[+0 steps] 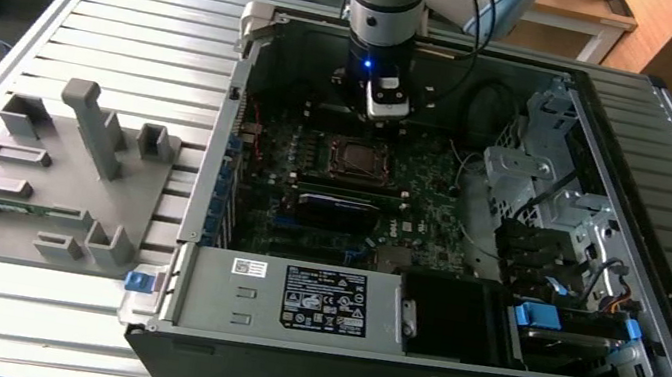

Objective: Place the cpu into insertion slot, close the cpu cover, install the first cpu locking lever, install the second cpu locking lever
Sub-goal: 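Install the first cpu locking lever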

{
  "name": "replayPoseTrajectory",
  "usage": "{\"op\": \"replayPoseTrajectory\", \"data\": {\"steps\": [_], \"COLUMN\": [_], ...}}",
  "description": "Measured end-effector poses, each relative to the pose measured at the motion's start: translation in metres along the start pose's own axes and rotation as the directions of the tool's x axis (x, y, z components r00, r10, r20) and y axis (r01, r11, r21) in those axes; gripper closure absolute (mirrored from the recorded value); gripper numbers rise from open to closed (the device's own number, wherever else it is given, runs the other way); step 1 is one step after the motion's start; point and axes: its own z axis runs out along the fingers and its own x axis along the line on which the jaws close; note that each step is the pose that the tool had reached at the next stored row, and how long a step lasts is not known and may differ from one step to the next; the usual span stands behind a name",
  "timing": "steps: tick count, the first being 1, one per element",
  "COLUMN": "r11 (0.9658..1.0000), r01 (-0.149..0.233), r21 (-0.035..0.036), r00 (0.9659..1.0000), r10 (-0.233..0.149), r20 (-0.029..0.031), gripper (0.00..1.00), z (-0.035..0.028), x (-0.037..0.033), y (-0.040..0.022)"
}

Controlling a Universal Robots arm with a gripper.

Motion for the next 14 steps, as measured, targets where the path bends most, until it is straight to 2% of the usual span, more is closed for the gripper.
{"op": "replayPoseTrajectory", "data": {"steps": [8,14], "r11": [1.0,1.0], "r01": [0.002,0.002], "r21": [0.0086,0.0094], "r00": [1.0,1.0], "r10": [-0.002,-0.002], "r20": [0.0036,0.0037], "gripper": [0.89,0.89], "z": [0.0011,0.0012], "x": [-0.0043,-0.0042], "y": [0.0017,0.0022]}}
